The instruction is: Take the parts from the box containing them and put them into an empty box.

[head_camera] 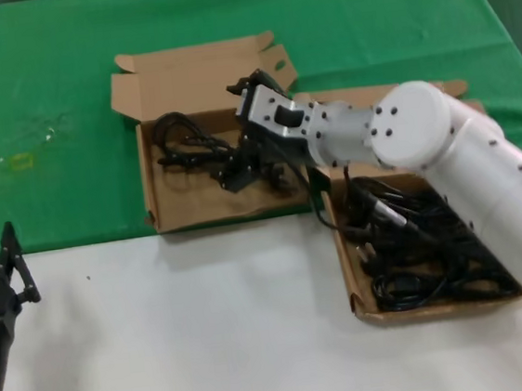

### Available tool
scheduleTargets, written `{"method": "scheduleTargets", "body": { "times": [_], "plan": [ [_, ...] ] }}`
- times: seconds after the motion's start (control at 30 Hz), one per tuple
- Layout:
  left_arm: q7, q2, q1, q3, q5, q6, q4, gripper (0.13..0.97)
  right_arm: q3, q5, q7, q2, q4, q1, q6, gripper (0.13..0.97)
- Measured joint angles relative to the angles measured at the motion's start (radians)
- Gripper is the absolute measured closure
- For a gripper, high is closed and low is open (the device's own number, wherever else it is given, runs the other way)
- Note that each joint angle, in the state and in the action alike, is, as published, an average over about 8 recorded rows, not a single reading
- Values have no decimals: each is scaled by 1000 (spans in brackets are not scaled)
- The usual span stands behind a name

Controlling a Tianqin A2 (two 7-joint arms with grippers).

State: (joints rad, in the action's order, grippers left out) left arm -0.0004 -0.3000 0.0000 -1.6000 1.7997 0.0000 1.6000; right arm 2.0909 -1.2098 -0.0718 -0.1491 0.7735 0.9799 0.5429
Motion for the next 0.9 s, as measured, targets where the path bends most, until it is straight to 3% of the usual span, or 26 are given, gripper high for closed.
{"method": "scheduleTargets", "body": {
  "times": [0.3,0.47,0.57,0.7,0.9],
  "plan": [
    [0,0,0,0,0,0,0,830,-61,-74,9,-19,103,-122,-68,184],
    [0,0,0,0,0,0,0,725,-97,-117,14,-30,163,-194,-107,138],
    [0,0,0,0,0,0,0,661,-118,-142,17,-36,199,-237,-131,138],
    [0,0,0,0,0,0,0,661,-147,-177,22,-45,247,-294,-162,135],
    [0,0,0,0,0,0,0,492,-190,-228,28,-58,319,-378,-210,129]
  ]
}}
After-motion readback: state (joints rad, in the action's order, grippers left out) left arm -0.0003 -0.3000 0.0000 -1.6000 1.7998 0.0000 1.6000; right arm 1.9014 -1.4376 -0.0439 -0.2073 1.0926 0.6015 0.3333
